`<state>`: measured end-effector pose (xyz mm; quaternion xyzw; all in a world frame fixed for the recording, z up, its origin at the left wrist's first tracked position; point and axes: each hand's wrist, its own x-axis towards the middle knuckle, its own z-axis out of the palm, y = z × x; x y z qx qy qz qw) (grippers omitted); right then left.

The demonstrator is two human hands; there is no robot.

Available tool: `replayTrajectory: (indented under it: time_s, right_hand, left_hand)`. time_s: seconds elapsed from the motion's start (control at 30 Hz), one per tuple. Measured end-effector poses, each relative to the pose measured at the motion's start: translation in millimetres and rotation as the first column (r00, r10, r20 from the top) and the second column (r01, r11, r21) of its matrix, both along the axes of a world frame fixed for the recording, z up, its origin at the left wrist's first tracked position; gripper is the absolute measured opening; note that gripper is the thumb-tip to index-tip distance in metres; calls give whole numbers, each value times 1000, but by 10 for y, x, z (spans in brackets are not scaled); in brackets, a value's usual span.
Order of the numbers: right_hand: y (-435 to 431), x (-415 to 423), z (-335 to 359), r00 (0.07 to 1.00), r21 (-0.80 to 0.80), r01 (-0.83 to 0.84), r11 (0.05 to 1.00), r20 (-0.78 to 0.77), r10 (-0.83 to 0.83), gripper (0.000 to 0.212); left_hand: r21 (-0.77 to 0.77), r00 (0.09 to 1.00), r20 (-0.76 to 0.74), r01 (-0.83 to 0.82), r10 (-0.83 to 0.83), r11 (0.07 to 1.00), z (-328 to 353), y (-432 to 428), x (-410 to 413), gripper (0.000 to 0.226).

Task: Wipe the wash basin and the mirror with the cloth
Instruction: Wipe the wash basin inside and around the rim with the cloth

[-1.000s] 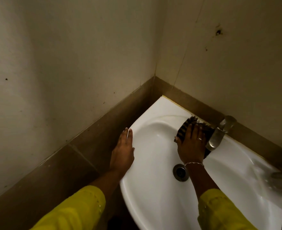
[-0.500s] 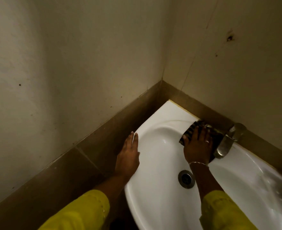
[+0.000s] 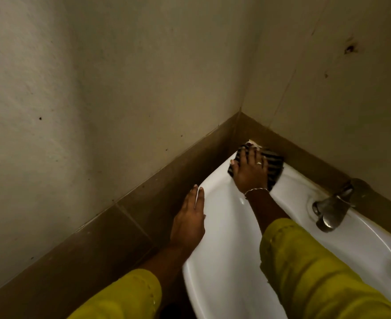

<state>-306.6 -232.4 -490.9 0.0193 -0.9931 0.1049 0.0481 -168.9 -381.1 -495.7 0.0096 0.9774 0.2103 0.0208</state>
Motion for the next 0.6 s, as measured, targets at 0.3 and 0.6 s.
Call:
replayTrajectory:
  time_s: [0.3, 0.6]
  right_hand:
    - [445, -224, 43, 968, 23, -250, 968, -17, 251, 76]
    - [872, 663, -208, 956, 9, 276, 961, -102, -273, 70]
  left_hand:
    - [16, 999, -31, 6, -5, 1000, 3, -10, -15, 68]
    - [45, 1000, -8, -15, 15, 999, 66, 9, 8, 67]
